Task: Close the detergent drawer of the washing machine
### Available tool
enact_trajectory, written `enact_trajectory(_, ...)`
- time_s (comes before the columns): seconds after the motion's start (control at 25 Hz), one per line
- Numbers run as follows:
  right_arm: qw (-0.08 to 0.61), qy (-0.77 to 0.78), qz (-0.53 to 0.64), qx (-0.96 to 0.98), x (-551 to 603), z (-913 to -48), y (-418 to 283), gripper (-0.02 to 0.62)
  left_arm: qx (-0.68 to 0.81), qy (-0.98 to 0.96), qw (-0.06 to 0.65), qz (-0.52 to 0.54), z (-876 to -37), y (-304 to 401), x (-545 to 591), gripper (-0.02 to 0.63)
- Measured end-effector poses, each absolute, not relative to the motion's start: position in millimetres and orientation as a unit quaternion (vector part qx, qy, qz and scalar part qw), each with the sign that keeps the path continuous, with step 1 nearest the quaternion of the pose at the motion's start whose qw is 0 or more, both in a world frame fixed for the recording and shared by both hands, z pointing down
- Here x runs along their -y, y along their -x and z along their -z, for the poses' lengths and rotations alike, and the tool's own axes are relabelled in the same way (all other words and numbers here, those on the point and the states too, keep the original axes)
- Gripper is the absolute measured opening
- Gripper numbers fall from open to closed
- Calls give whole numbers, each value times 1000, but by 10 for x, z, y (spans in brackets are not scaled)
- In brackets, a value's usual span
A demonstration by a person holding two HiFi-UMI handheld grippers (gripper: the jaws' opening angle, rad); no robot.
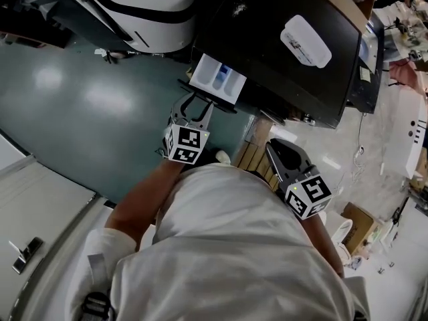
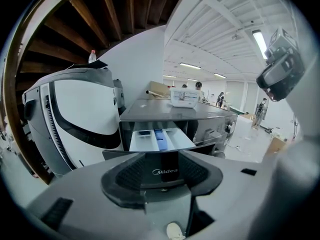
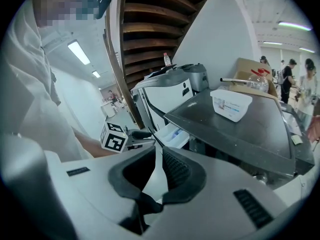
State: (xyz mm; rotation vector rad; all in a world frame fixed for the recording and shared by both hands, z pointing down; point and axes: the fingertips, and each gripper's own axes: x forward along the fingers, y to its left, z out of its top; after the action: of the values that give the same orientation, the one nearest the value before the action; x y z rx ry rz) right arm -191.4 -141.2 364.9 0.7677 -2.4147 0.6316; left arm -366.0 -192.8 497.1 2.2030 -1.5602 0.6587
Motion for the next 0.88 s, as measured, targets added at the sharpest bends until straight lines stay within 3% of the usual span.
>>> enact_trajectory(0.88, 246, -350, -249, 869, 1492, -3594, 1671, 46, 539, -790, 171, -239, -4978, 3616, 2292, 193)
